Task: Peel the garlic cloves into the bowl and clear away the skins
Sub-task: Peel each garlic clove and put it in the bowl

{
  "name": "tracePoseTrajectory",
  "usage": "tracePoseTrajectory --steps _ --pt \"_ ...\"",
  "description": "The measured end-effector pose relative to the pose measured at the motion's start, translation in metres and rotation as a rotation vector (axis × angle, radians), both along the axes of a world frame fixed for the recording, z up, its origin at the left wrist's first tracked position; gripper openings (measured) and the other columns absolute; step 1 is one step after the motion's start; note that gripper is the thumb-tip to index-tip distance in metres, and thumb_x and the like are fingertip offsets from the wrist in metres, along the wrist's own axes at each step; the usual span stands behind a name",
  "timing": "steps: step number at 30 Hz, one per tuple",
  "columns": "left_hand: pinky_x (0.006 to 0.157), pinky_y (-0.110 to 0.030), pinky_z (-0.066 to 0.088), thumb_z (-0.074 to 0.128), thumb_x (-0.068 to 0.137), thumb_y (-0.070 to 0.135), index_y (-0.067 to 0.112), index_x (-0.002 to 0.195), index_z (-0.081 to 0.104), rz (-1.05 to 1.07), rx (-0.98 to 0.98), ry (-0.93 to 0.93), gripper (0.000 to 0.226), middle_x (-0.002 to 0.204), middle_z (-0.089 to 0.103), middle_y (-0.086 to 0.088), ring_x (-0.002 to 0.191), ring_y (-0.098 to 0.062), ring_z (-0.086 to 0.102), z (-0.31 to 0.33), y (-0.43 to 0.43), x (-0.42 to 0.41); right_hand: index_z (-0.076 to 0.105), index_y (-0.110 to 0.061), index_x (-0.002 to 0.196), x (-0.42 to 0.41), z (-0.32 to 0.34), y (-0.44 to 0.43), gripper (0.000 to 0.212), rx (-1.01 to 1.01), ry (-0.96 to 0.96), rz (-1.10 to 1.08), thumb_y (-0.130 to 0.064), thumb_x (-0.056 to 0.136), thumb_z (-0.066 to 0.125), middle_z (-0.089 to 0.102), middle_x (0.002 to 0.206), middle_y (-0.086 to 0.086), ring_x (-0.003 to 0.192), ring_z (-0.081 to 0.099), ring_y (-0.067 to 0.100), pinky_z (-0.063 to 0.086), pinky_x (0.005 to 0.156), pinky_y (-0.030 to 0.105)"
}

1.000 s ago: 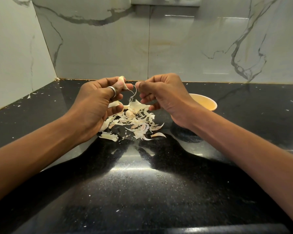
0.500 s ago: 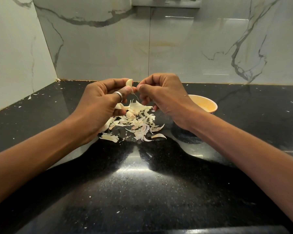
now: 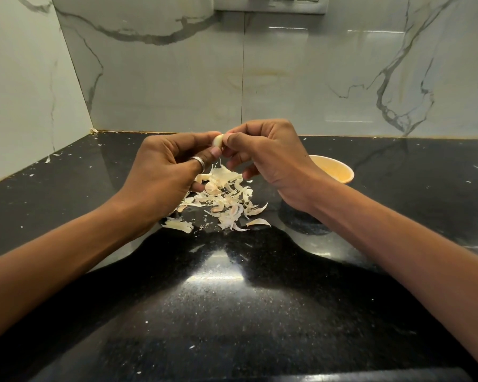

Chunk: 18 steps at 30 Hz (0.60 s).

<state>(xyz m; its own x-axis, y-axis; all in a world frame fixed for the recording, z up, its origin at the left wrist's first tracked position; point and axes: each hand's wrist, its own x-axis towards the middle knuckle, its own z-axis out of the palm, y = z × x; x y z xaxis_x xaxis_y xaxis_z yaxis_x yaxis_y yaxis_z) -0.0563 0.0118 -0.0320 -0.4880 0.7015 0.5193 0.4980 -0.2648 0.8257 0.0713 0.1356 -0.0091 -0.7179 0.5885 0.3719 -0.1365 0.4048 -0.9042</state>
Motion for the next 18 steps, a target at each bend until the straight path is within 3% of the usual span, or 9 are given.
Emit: tracePoseTrajectory --steps 6,11,18 --pt "0.056 -0.018 0.055 0.069 0.093 0.014 0.020 0.121 0.072 -0.003 0.003 0.044 0.029 0.105 0.076 0.011 0.083 0.001 0.069 0.0005 -0.0002 -0.0010 0.073 0.006 0.100 -0.0006 -0.0005 0.0050 0.016 -0.096 0.013 0.047 -0.007 0.096 0.065 0.073 0.080 0.009 0.066 0.067 0.014 0.048 0.051 0.021" --pt "0.055 -0.019 0.056 0.069 0.093 0.013 0.035 0.109 0.072 -0.033 0.011 0.083 0.027 0.099 0.075 0.024 0.083 0.003 0.069 0.0021 -0.0022 0.0013 0.072 0.008 0.100 -0.0012 -0.0012 0.0072 0.016 -0.149 0.019 0.077 -0.005 0.094 0.066 0.073 0.082 0.014 0.066 0.066 0.016 0.048 0.052 0.022" --pt "0.056 -0.021 0.056 0.069 0.094 0.015 0.038 0.111 0.073 -0.027 0.010 0.112 0.029 0.105 0.075 0.019 0.084 0.001 0.068 0.0005 -0.0014 -0.0013 0.072 0.008 0.089 -0.0018 -0.0014 0.0077 0.011 -0.163 0.044 0.094 0.000 0.092 0.065 0.070 0.076 0.016 0.064 0.063 0.018 0.050 0.053 0.022"
